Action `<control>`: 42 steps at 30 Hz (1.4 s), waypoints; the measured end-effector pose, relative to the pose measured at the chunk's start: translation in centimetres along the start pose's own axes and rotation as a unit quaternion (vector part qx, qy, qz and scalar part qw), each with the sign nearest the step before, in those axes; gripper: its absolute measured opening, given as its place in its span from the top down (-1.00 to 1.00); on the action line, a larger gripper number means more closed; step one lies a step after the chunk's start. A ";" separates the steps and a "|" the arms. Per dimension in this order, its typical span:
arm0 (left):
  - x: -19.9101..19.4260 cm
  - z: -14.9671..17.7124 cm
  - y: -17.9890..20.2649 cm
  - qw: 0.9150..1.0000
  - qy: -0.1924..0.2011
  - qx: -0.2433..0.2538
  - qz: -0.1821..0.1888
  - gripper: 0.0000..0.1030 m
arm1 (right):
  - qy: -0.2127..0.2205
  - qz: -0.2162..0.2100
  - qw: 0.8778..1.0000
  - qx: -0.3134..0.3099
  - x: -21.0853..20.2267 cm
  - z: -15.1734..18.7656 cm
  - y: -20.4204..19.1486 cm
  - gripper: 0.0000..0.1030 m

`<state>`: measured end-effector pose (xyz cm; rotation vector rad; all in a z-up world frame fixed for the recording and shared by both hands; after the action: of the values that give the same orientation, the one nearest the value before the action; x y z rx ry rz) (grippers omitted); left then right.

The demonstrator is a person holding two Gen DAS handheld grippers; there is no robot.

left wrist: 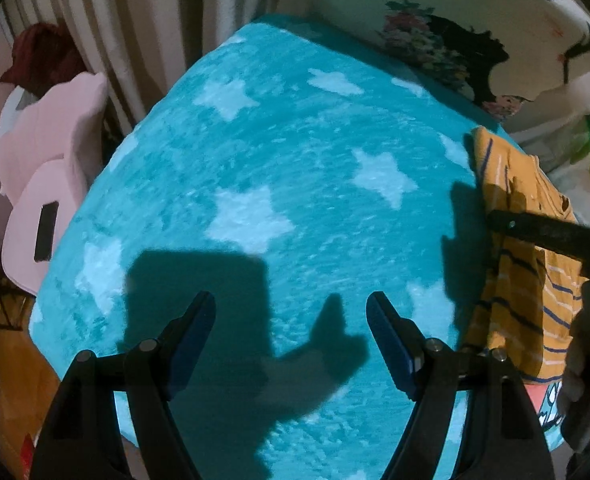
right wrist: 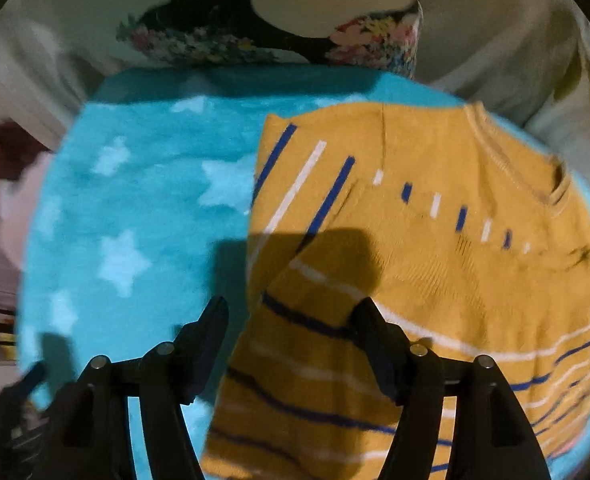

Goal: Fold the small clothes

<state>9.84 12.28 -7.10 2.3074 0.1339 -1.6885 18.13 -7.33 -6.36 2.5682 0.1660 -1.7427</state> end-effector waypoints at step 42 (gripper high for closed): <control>-3.1 6.4 19.0 0.955 -0.050 0.098 0.276 0.80 | 0.052 -0.166 0.984 0.040 -5.3 2.0 10.1 0.62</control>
<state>7.44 -7.38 -2.72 2.1027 -0.6660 -1.5603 15.42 -17.92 -2.52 2.8264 0.5691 -1.7404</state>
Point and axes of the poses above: each gripper's, at about its wrist camera, not at the fingertips, and x roughly the way its jaws point, y to its right, z to its underside, the point moved 2 cm from there along x, roughly the way its jaws point, and after that the axes turned 9 degrees about -x, right-handed, at the moved point
